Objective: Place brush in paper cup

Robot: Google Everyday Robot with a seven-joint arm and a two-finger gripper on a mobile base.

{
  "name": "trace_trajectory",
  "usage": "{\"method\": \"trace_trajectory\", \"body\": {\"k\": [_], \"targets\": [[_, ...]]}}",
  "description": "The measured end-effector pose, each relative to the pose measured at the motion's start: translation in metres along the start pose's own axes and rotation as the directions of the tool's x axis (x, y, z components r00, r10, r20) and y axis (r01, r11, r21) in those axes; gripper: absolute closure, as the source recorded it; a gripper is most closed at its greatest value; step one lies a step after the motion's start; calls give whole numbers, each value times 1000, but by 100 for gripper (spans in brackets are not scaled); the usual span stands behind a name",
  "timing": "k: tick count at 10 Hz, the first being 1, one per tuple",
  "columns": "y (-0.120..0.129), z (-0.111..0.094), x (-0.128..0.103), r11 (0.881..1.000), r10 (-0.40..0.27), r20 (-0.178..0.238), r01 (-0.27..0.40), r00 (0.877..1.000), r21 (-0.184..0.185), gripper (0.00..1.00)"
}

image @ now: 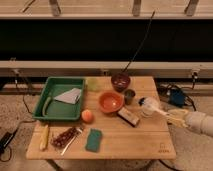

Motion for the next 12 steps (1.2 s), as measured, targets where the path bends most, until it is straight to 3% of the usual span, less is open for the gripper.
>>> {"method": "trace_trajectory", "body": {"k": [5, 12], "targets": [[-16, -12, -11, 1000, -3, 7, 3, 1000, 23, 100], [-37, -33, -19, 997, -72, -91, 72, 993, -7, 100]]}}
